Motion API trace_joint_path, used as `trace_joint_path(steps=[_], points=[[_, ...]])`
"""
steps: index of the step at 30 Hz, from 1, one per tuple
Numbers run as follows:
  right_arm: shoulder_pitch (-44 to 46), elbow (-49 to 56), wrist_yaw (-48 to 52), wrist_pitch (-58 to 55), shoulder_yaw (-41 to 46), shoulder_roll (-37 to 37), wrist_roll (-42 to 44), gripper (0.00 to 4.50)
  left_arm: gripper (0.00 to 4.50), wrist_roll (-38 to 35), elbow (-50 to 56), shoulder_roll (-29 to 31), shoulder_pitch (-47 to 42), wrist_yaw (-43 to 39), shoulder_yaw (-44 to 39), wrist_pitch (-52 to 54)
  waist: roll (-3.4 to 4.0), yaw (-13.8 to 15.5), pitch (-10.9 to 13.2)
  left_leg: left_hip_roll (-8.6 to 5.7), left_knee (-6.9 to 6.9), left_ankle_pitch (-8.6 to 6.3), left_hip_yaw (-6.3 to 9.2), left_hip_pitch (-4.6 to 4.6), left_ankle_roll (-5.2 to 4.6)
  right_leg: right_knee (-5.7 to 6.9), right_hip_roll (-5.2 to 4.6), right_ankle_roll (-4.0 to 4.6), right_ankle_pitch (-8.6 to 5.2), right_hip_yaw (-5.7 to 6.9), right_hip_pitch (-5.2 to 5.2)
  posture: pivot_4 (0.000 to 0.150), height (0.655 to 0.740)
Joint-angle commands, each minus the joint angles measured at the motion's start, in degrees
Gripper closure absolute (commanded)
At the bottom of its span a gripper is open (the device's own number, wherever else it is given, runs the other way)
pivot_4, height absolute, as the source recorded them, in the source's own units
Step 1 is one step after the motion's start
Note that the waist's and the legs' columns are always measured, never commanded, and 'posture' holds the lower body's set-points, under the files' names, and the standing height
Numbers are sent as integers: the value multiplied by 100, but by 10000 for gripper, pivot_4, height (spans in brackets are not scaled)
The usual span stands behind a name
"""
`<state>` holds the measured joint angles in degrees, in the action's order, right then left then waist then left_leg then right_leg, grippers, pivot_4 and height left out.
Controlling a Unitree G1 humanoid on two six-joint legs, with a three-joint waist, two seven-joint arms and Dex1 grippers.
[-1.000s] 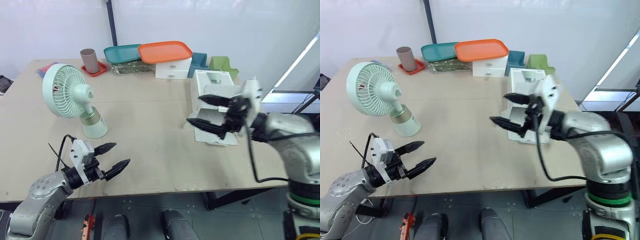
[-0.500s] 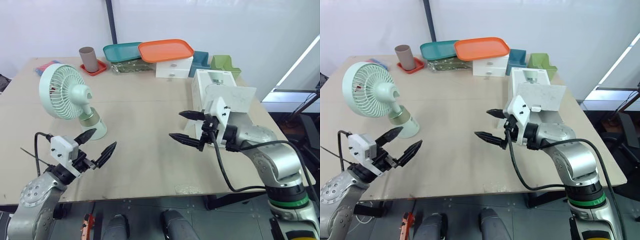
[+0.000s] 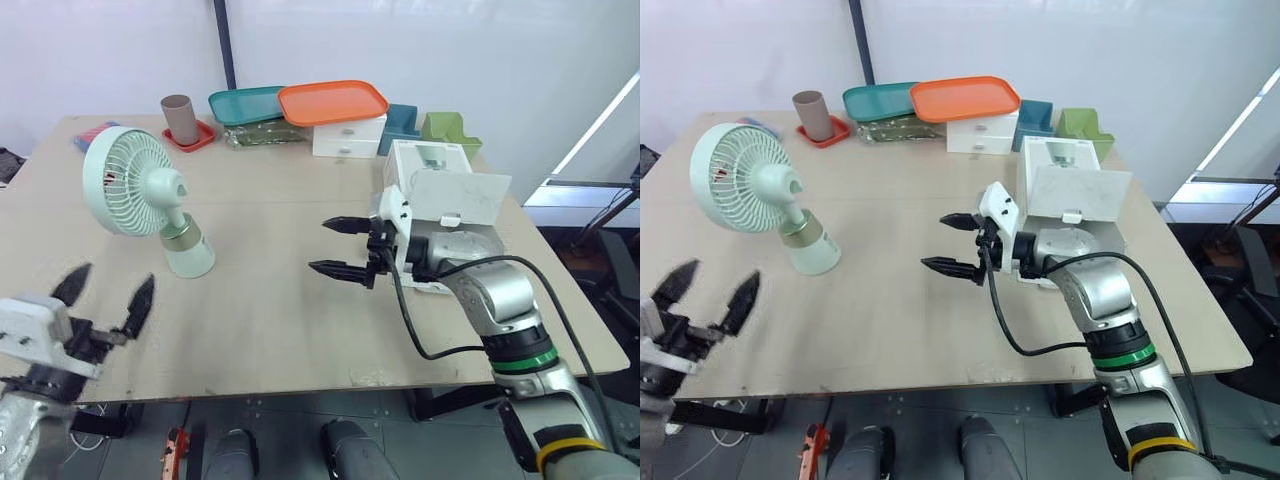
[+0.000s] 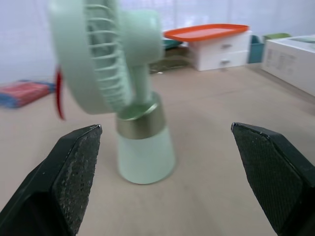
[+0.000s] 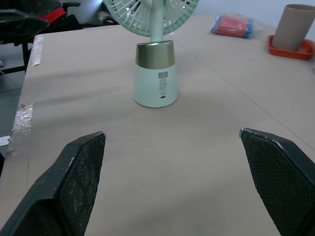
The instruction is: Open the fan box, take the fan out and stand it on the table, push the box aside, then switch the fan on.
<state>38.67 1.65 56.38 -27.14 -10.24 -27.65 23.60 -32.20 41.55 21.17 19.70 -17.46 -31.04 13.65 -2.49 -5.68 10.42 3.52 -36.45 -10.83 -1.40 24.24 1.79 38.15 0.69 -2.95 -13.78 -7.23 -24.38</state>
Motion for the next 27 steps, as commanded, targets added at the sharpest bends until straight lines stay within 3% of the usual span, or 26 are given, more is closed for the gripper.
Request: trace_joint_path(steps=[1, 14, 26, 27], points=[[112, 89, 109, 139, 47, -15, -63, 487, 0, -222, 41, 221, -484, 335, -250, 169, 0, -1, 0, 0, 0, 0, 0, 0, 0, 0, 0, 0, 0, 0, 1, 1500, 7400], [-32, 293, -20, 40, 97, -58, -147, 487, 0, -131, -676, 702, -1645, 434, -10, 528, 0, 0, 0, 1, 5, -3, -1, 3, 6, 0, 1, -12, -1, 1, -2, 1500, 7400], [-179, 469, -210, -38, 212, -179, -180, 487, 0, -127, -1399, 801, -2269, 418, 336, 855, -1, 0, 0, 0, 5, -3, -1, 4, 6, -1, 0, -26, 8, 0, -1, 1500, 7400], [-190, 471, -223, -45, 204, -178, -184, 92, 2581, -128, -1421, 807, -2315, 432, 351, 869, -1, 1, 0, 0, 5, -3, -1, 4, 6, -1, 0, -26, 8, 1, -1, 1500, 7400]])
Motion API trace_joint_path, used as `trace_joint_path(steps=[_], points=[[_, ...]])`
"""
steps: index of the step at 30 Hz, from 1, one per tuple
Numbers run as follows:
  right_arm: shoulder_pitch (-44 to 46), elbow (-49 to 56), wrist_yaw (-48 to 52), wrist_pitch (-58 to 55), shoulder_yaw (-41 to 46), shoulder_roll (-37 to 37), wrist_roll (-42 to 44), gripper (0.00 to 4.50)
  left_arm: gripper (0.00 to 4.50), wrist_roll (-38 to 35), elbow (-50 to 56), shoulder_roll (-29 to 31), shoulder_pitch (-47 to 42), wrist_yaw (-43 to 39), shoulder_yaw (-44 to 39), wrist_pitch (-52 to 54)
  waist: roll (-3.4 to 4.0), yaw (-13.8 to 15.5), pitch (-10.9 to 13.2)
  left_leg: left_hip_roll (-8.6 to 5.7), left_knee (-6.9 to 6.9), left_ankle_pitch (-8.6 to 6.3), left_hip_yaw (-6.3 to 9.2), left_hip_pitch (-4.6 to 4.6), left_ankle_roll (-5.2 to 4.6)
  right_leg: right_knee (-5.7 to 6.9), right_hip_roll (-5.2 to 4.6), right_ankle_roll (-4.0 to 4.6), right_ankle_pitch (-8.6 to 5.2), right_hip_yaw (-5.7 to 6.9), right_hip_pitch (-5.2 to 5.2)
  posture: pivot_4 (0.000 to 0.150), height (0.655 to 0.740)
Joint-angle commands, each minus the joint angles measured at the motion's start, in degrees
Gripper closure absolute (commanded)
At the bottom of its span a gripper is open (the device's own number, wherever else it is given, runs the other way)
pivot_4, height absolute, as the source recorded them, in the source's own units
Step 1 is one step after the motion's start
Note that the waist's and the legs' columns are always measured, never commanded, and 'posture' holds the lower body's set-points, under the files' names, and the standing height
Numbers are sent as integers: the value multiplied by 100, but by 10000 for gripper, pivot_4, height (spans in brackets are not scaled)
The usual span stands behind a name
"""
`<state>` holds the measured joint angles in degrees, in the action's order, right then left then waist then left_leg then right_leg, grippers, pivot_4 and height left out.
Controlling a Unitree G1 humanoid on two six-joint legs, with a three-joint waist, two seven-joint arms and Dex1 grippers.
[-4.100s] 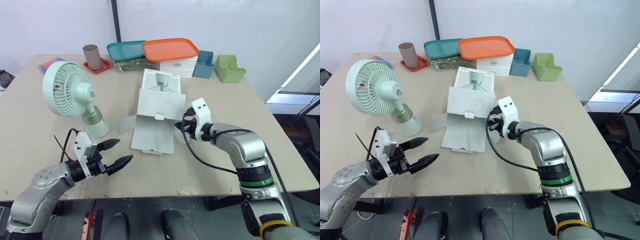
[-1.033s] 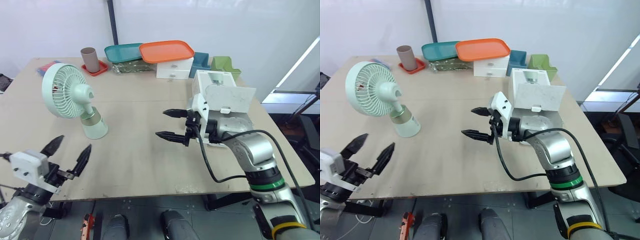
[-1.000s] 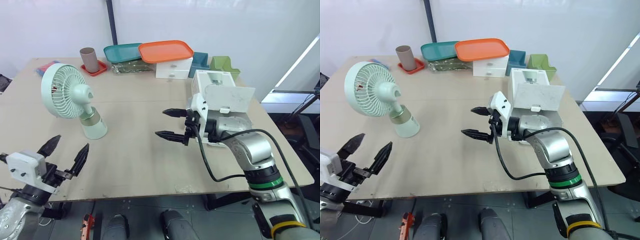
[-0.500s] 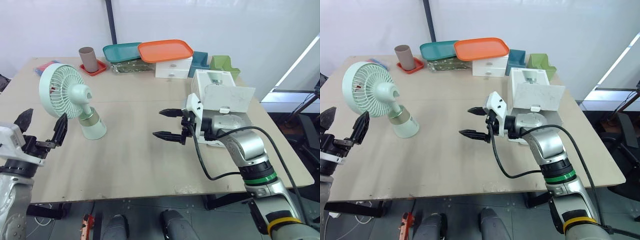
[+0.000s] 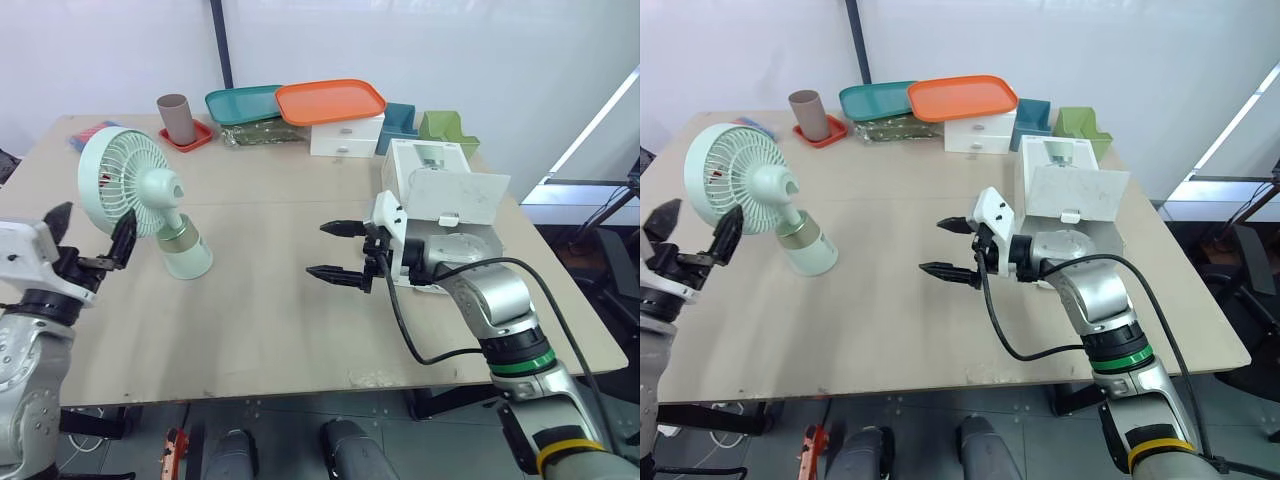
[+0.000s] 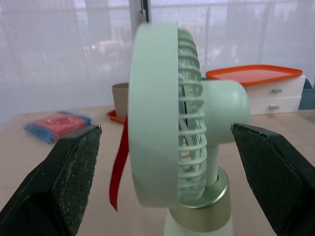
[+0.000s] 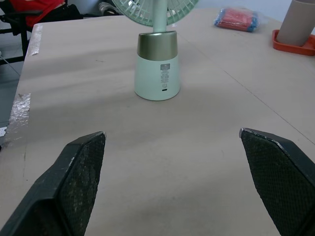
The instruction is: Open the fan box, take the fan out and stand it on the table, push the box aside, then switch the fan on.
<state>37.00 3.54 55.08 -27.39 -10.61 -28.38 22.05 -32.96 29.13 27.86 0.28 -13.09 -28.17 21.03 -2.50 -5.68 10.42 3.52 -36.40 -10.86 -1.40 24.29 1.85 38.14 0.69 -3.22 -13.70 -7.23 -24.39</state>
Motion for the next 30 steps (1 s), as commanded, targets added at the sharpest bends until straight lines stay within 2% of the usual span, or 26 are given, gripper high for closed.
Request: trace_joint_path(steps=[1, 3, 4, 5, 8, 16, 20, 30], points=[[-37, 289, -106, -20, 226, -107, -33, 0, 5409, -43, -195, 147, -410, -16, 78, 145, 0, 1, 0, 0, 1, 0, 1, 0, 0, 0, 0, 0, -1, 0, 0, 1500, 7400], [-75, 350, -140, -40, 218, -118, -4, 0, 9668, -11, -232, 159, -497, -33, 91, 188, 0, 2, 0, 0, 1, 0, 0, 2, 0, 0, 0, -2, 0, 0, 0, 1500, 7400], [-96, 384, -161, -54, 226, -116, 10, 0, 15175, -12, -251, 155, -530, -39, 91, 200, 0, 2, 0, -1, 1, 0, 0, 2, 0, 0, 0, -2, 0, 0, 0, 1500, 7400], [-117, 414, -180, -68, 231, -120, 13, 0, 18472, -47, -264, 140, -549, -93, 95, 176, 0, 2, 0, -1, 1, 0, 1, 2, 0, 0, 0, -2, 0, 0, -1, 1500, 7400], [-168, 454, -240, -101, 247, -159, -16, 0, 24565, -49, -296, 115, -608, -118, 169, 208, 0, 2, 0, -1, 1, 0, 1, 2, 0, 0, 0, -3, 1, 0, -1, 1500, 7400], [-215, 528, -332, -169, 253, -169, 3, 0, 24565, 127, -338, 54, -655, -129, 318, 215, 0, 39, 0, -3, 0, 1, 1, 2, 1, 0, -1, -7, 3, -2, 2, 1500, 7400], [-82, 404, -437, -203, 219, -73, -49, 0, 24565, -56, -87, -13, -807, -111, 361, 279, 0, 97, 0, -3, 0, 1, 1, 2, 1, 0, -1, -7, 3, -2, 2, 1500, 7400], [662, -147, -808, -144, -245, 689, -524, 0, 24565, -502, 402, -119, -1107, -89, 611, 637, 0, 129, 0, -4, 0, 1, 4, 13, 3, -1, 0, -5, 2, -2, -7, 1500, 7400]])
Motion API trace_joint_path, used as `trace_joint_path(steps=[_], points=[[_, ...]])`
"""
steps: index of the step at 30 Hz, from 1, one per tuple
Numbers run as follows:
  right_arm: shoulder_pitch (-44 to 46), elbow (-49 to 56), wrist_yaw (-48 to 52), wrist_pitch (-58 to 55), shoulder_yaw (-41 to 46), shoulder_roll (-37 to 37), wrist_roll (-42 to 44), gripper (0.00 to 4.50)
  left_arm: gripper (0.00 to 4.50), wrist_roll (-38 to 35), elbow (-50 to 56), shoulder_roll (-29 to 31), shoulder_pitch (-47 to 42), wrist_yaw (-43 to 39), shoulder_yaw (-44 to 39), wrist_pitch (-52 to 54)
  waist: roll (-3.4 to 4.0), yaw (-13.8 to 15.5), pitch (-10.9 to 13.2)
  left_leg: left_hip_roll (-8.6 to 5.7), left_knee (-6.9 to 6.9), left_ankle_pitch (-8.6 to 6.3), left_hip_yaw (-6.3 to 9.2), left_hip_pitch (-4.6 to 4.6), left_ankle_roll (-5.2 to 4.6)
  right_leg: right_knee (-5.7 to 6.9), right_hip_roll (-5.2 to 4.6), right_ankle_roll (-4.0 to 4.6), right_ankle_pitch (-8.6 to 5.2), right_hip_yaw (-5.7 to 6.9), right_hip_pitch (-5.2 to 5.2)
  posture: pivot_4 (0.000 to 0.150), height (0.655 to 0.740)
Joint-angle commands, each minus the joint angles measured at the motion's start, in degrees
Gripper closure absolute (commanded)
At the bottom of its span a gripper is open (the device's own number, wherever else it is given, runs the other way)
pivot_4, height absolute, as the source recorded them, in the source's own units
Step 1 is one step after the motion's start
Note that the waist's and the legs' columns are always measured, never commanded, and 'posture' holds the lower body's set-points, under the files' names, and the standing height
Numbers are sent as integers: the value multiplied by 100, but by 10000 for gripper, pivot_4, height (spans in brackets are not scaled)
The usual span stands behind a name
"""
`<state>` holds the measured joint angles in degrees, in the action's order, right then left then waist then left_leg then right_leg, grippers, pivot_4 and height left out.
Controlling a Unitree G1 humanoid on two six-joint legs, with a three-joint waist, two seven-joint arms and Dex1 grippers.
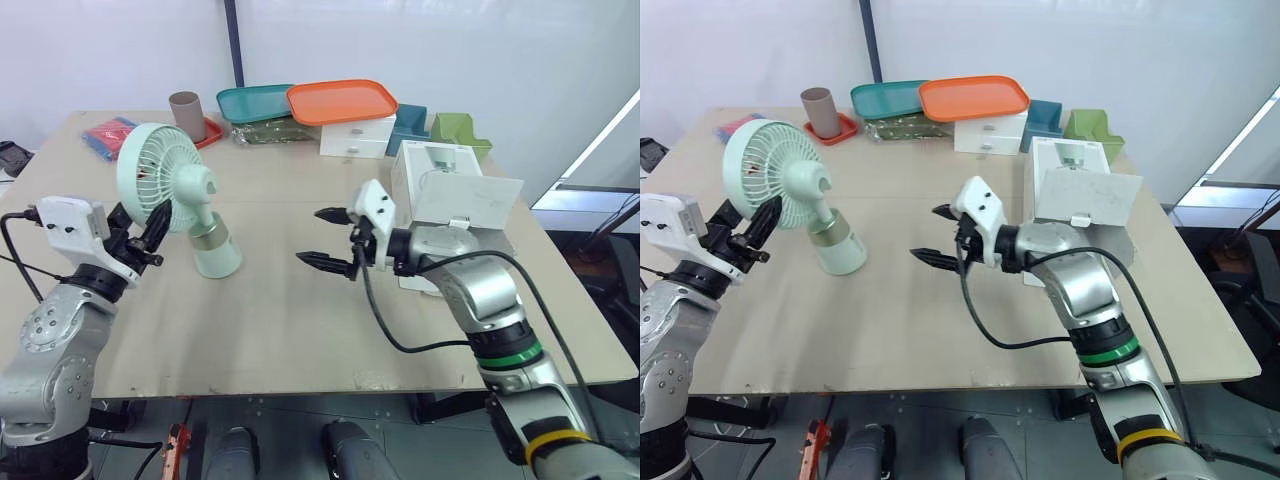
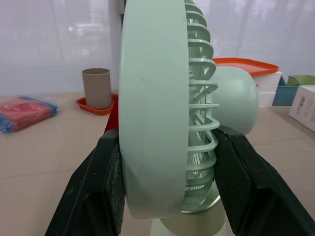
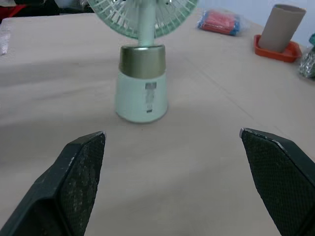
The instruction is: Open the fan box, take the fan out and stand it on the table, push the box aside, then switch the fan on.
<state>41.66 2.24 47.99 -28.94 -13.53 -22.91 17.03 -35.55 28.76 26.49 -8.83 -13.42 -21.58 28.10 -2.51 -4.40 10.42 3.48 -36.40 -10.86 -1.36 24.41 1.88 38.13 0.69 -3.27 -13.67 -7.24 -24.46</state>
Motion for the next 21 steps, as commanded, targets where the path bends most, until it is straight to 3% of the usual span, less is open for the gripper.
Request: trace_joint_path(steps=[1, 21], points=[[219, -35, -108, -5, 57, 182, -31, 0, 24565, -275, 445, 10, -201, -56, -48, -60, 0, 0, 0, 0, 0, 0, 2, 3, 0, 0, 0, 2, 0, 0, -2, 1500, 7400], [1406, -1050, -1171, -650, 80, 1593, -280, 0, 24565, -19, 423, -288, -820, -73, 757, -133, 1, 2, 0, -4, -1, 6, 33, 71, 10, 4, 4, 36, 26, 17, -66, 1500, 7400]])
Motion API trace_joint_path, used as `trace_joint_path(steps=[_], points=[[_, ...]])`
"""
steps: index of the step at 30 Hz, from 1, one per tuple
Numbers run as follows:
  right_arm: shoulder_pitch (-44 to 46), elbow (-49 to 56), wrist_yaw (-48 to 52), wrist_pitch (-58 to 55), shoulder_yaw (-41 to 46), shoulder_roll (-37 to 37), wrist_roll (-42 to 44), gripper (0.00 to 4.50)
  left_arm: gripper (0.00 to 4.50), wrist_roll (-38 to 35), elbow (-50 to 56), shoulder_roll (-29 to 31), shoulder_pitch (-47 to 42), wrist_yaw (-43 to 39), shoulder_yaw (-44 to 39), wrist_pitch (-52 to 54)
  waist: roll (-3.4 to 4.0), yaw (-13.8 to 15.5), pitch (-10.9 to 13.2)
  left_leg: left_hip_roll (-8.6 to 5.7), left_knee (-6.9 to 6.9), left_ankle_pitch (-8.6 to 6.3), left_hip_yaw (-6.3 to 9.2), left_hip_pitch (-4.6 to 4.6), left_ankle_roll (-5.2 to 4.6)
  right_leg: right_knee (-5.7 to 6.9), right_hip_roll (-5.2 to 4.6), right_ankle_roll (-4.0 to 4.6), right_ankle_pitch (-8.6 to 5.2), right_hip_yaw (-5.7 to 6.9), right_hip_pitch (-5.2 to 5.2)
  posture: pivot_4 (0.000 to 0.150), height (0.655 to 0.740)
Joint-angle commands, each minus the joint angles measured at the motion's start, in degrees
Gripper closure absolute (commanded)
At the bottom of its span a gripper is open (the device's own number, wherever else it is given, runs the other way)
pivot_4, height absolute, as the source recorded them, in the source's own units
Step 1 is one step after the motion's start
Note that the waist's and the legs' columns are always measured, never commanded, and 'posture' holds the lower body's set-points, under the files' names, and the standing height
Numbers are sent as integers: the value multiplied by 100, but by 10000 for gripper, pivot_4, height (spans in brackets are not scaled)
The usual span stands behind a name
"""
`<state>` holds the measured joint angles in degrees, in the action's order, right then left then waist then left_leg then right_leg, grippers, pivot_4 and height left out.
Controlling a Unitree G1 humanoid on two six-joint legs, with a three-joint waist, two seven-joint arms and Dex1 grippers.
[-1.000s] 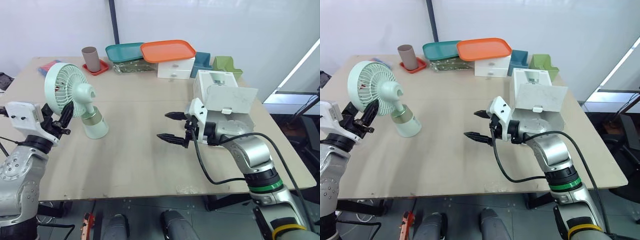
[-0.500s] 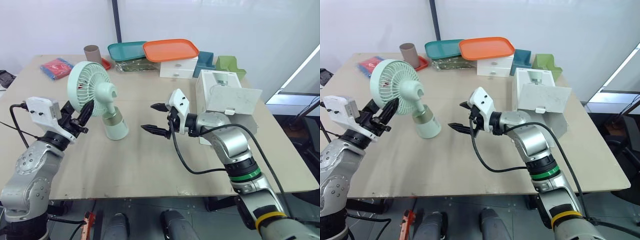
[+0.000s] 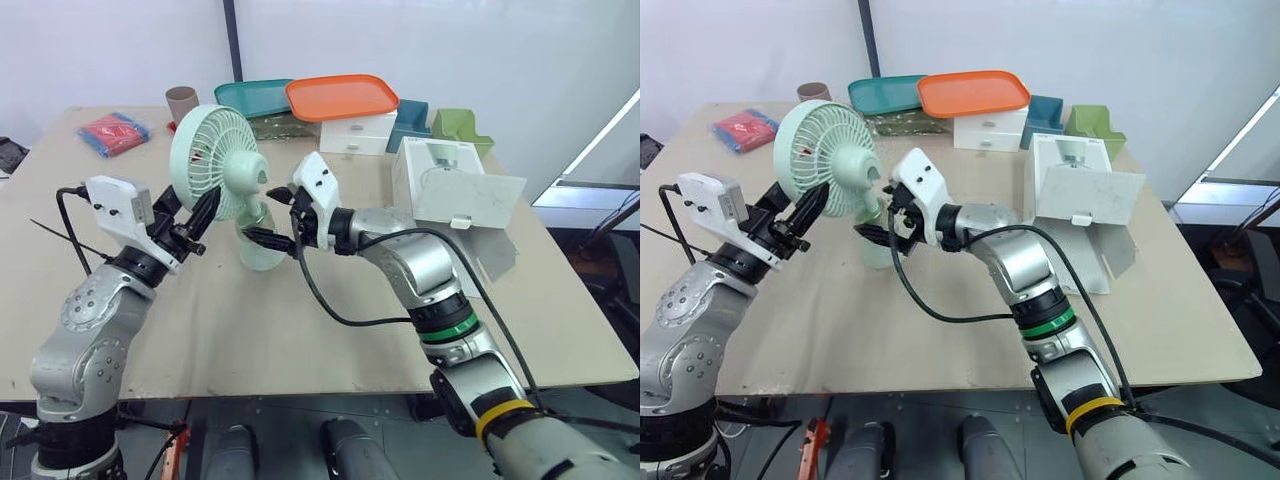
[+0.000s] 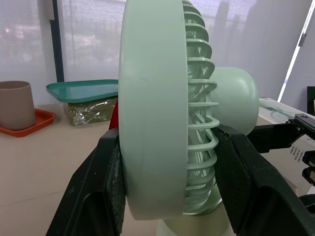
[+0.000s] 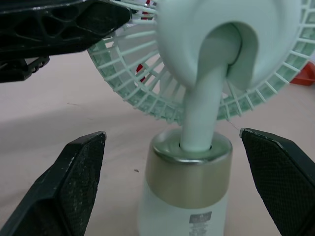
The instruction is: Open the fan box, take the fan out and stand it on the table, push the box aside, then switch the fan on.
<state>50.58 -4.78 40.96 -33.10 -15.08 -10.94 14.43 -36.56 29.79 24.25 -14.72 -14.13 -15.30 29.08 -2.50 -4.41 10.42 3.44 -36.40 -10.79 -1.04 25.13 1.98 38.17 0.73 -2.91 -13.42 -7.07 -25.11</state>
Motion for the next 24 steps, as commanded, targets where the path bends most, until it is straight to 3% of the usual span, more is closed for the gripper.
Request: trace_joint_path(steps=[1, 4, 5, 7, 8, 10, 16, 19, 20, 22, 24], points=[[476, -347, -532, -178, 277, 441, -17, 0, 24565, 83, 319, -81, -231, 3, 143, -225, 0, 3, 0, -1, 0, 0, 2, 2, 0, 0, -1, 0, 0, 1, 1, 1500, 7400], [533, -563, -675, -61, 381, 562, -9, 0, 24565, 119, 317, -110, -246, -2, 177, -227, 0, 3, 0, -1, 0, 2, 3, 3, 3, 0, -1, 0, 1, 3, 0, 1500, 7400], [570, -619, -691, -88, 396, 564, -15, 4330, 24513, 128, 311, -113, -259, -3, 186, -226, 0, 3, 0, -1, 0, 2, 4, 3, 3, 0, -1, 0, 1, 4, 0, 1500, 7400], [606, -655, -715, -147, 406, 547, -41, 4330, 24513, 148, 276, -94, -275, -30, 183, -241, 0, 3, 0, -1, 0, 2, 4, 3, 3, 0, -1, 0, 1, 4, 0, 1500, 7400], [611, -609, -655, -268, 381, 489, -34, 10613, 24513, 163, 255, -82, -284, -35, 174, -245, 0, 3, 0, -1, 0, 2, 4, 4, 3, 0, -1, 0, 1, 4, -1, 1500, 7400], [620, -548, -551, -382, 299, 418, -59, 14803, 24513, 175, 229, -66, -297, -47, 157, -250, 0, 3, 0, -1, 0, 2, 4, 4, 3, 0, -1, 0, 1, 4, -1, 1500, 7400], [648, -700, -558, -391, 160, 517, -148, 14803, 24513, 229, 239, -116, -361, -37, 202, -238, 0, 6, 0, -3, -1, 2, 7, 6, 3, 0, -2, 1, 1, 6, 0, 1500, 7400], [632, -705, -516, -433, 135, 537, -163, 22872, 24513, 224, 250, -118, -415, -6, 189, -214, 0, -5, 0, -1, -1, 2, 8, 5, 3, 0, 0, 1, 2, 7, -1, 1500, 7400], [645, -737, -536, -437, 142, 547, -176, 22872, 24513, 220, 241, -121, -432, -3, 180, -214, 0, -4, 0, -1, -1, 2, 8, 5, 3, 1, 0, 2, 2, 8, -1, 1500, 7400], [667, -789, -568, -434, 151, 558, -207, 31104, 24513, 222, 228, -121, -441, -13, 173, -223, 0, -4, 0, -1, -1, 2, 8, 6, 3, 1, 0, 2, 2, 7, -1, 1500, 7400], [688, -841, -575, -425, 164, 565, -229, 32703, 24513, 222, 201, -118, -436, -34, 159, -244, 0, -3, 0, -1, -1, 2, 8, 6, 3, 1, 0, 2, 2, 7, 0, 1500, 7400]])
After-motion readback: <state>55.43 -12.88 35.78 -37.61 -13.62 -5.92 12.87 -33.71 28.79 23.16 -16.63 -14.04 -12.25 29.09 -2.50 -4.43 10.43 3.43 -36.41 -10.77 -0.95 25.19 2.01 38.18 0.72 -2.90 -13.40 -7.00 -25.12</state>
